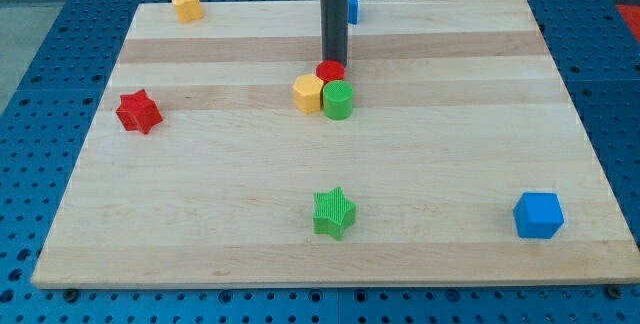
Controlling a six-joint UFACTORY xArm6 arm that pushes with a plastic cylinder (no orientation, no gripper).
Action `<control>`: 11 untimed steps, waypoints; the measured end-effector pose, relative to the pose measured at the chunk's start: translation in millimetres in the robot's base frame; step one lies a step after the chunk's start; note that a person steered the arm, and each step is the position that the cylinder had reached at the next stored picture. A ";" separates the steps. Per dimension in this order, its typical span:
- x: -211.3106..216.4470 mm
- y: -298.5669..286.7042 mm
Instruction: Push the blue triangle towards the center of the board
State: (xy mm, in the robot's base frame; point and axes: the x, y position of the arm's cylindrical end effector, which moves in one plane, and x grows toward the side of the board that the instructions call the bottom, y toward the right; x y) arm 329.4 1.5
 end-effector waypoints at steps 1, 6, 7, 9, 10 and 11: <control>-18.3 29.6; -100.1 -86.5; -72.3 -100.7; -123.1 -123.8; -137.8 -106.3; -121.0 -76.5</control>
